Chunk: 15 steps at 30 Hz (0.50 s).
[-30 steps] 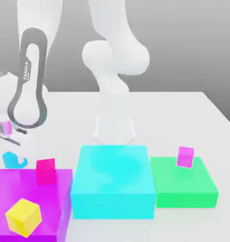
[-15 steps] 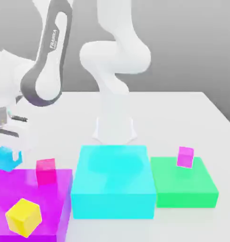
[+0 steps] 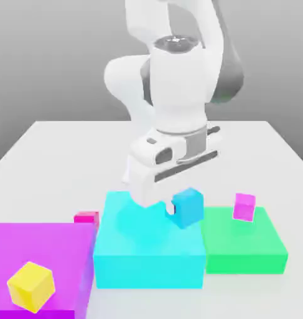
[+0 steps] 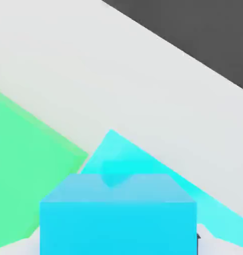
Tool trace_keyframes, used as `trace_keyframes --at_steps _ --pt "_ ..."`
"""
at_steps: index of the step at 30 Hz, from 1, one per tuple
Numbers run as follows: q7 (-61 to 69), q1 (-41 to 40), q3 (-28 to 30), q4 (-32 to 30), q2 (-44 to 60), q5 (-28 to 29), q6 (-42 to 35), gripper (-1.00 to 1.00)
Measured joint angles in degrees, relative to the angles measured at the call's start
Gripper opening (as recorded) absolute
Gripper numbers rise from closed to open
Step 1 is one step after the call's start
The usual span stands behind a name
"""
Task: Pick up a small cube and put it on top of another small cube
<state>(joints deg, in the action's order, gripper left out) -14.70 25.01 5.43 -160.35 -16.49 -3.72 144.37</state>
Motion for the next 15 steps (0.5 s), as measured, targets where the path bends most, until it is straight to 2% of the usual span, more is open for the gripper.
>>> trace_keyframes --at_steps 6,11,12,15 --pt "3.8 10.9 -8.8 -4.1 -6.8 0.7 -3.3 -1.00" --pt "4.1 11.7 -10.1 -6.0 1.6 1.1 7.0 -1.00" --pt "4.0 11.6 -10.2 -6.3 3.2 1.2 8.9 1.00" --pt "4.0 11.6 -10.2 -6.3 3.2 1.2 8.9 1.00"
